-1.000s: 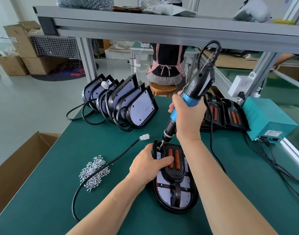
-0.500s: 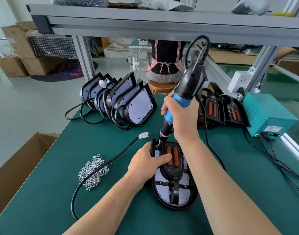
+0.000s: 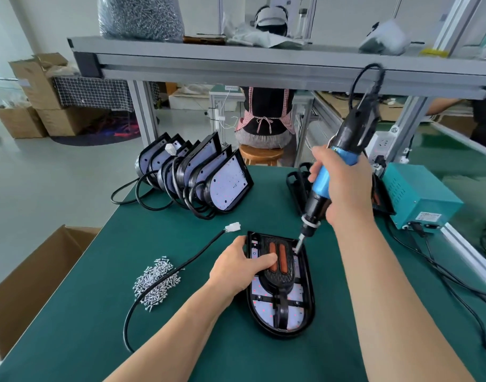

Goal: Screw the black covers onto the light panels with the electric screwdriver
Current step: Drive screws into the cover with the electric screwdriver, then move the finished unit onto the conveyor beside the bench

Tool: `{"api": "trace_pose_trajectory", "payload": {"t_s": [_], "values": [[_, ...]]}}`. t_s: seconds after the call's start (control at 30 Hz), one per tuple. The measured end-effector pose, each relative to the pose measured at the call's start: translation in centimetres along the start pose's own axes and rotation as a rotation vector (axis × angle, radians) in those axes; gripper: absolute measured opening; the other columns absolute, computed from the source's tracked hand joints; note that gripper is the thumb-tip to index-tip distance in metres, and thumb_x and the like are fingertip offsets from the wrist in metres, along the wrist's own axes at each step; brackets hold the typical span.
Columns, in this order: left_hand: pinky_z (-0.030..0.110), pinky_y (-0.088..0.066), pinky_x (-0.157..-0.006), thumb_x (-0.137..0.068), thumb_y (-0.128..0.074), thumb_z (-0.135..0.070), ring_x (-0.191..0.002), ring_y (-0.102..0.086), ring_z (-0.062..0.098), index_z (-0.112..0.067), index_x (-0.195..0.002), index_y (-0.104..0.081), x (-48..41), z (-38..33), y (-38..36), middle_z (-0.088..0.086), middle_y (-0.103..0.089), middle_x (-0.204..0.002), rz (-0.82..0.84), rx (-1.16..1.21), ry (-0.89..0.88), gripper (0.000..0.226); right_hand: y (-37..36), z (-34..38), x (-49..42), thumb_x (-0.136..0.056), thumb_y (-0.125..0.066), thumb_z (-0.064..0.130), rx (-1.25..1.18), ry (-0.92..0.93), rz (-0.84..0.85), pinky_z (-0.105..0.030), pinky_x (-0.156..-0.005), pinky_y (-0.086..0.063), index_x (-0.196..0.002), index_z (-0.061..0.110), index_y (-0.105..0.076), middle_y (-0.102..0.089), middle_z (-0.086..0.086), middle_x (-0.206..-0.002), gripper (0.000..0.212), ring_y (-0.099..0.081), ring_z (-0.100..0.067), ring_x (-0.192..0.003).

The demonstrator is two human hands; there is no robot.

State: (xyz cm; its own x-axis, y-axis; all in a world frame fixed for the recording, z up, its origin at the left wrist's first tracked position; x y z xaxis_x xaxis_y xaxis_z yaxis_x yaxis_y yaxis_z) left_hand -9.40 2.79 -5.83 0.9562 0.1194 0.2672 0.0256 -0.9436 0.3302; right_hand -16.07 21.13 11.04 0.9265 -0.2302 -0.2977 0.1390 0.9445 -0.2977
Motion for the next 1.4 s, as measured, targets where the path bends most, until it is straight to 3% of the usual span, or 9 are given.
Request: {"api": "trace_pose_trajectory", "payload": {"t_s": [0.4, 0.6, 0.73, 0.83, 1.0, 1.1, 1.2, 1.3, 1.4], "values": [[0.044, -0.054, -0.096, -0.053, -0.082, -0.061, -0.099, -0.071, 0.017, -0.035, -0.111, -0.062, 0.0, -0.1, -0.2, -0.013, -0.075, -0.103, 0.024, 0.078, -0.012, 0.067, 13.1, -10.4, 2.6, -0.086, -0.080, 0.043, 0.132, -0.567, -0.335, -0.025, -0.055, -0.051, -0.093, 0.016, -0.061, -0.064, -0.004, -0.070, 0.033, -0.062, -0.011, -0.050], [0.040, -0.053, -0.097, -0.057, -0.072, -0.071, -0.099, -0.069, 0.012, -0.033, -0.112, -0.064, 0.1, -0.6, 0.1, -0.014, -0.074, -0.102, 0.021, -0.033, -0.034, 0.068, 16.0, -12.4, 3.7, -0.086, -0.078, 0.035, 0.289, -0.551, -0.400, -0.033, -0.065, -0.050, -0.116, 0.005, -0.052, -0.065, -0.009, -0.080, 0.049, -0.064, -0.022, -0.067], [0.030, -0.045, -0.089, -0.094, -0.054, -0.054, -0.103, -0.062, 0.020, -0.021, -0.126, -0.064, 0.2, -2.3, 3.4, -0.003, -0.070, -0.102, -0.244, -0.337, -0.147, 0.047, 16.8, -11.8, 4.0, -0.082, -0.076, 0.048, 0.701, -0.478, -0.400, -0.039, -0.071, -0.043, -0.092, 0.013, -0.048, -0.059, -0.007, -0.095, 0.046, -0.059, -0.029, -0.084], [0.035, -0.045, -0.085, -0.095, -0.056, -0.028, -0.108, -0.056, 0.029, -0.017, -0.112, -0.066, 0.1, -2.9, 7.3, 0.005, -0.067, -0.108, -0.463, -0.646, -0.214, 0.023, 16.5, -11.4, 4.0, -0.085, -0.075, 0.043, 0.833, -0.414, -0.382, -0.042, -0.075, -0.046, -0.096, 0.006, -0.052, -0.057, -0.016, -0.108, 0.045, -0.058, -0.036, -0.090], [0.034, -0.041, -0.094, -0.091, -0.061, -0.031, -0.117, -0.048, 0.027, -0.016, -0.111, -0.059, -1.2, -0.5, 9.4, 0.005, -0.055, -0.119, -0.324, -1.118, -0.005, 0.025, 13.8, -8.4, 5.3, -0.089, -0.075, 0.031, 1.103, -0.202, -0.292, -0.050, -0.111, -0.034, -0.143, 0.003, -0.047, -0.039, -0.019, -0.144, 0.066, -0.035, -0.037, -0.135], [0.032, -0.040, -0.092, -0.090, -0.058, -0.021, -0.114, -0.049, 0.026, -0.018, -0.107, -0.059, -1.5, 0.0, 9.3, 0.004, -0.056, -0.115, -0.331, -1.122, -0.014, 0.017, 9.9, -6.9, 8.1, -0.093, -0.068, 0.032, 1.161, -0.042, -0.021, -0.042, -0.103, -0.039, -0.131, 0.011, -0.057, -0.056, -0.009, -0.124, 0.045, -0.050, -0.028, -0.121], [0.032, -0.042, -0.083, -0.089, -0.053, -0.011, -0.103, -0.052, 0.027, -0.016, -0.100, -0.054, -1.2, -0.2, 8.9, 0.003, -0.058, -0.104, -0.335, -1.103, -0.062, 0.012, 7.1, -8.1, 11.4, -0.097, -0.059, 0.041, 1.245, -0.153, 0.259, -0.036, -0.089, -0.045, -0.133, 0.017, -0.052, -0.068, -0.005, -0.110, 0.044, -0.063, -0.029, -0.108], [0.035, -0.040, -0.067, -0.090, -0.049, -0.011, -0.080, -0.050, 0.029, -0.015, -0.093, -0.045, -1.0, -1.0, 8.4, 0.000, -0.051, -0.077, -0.354, -0.974, -0.117, 0.007, 6.3, -9.2, 12.8, -0.103, -0.048, 0.041, 1.276, -0.242, 0.332, -0.036, -0.080, -0.041, -0.141, 0.017, -0.041, -0.067, -0.007, -0.110, 0.045, -0.062, -0.033, -0.108], [0.035, -0.042, -0.067, -0.091, -0.053, -0.023, -0.081, -0.053, 0.030, -0.019, -0.089, -0.048, -0.9, -2.5, 7.7, 0.002, -0.060, -0.081, -0.334, -0.860, -0.169, 0.007, 6.6, -10.1, 12.5, -0.104, -0.048, 0.030, 1.233, -0.331, 0.345, -0.034, -0.078, -0.039, -0.148, 0.015, -0.036, -0.065, -0.009, -0.117, 0.048, -0.060, -0.032, -0.109]]}}
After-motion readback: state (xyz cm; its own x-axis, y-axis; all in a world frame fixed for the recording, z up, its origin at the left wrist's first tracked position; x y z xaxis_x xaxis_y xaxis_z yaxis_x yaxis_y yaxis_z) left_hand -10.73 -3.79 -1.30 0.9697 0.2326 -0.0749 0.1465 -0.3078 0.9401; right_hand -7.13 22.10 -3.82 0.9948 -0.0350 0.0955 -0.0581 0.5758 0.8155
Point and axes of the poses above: each hand's wrist, its own x-axis away from the middle knuckle, its own y-axis out of the back of the hand, z = x × y, the point moved 6 cm from there along -x, towards the middle knuckle
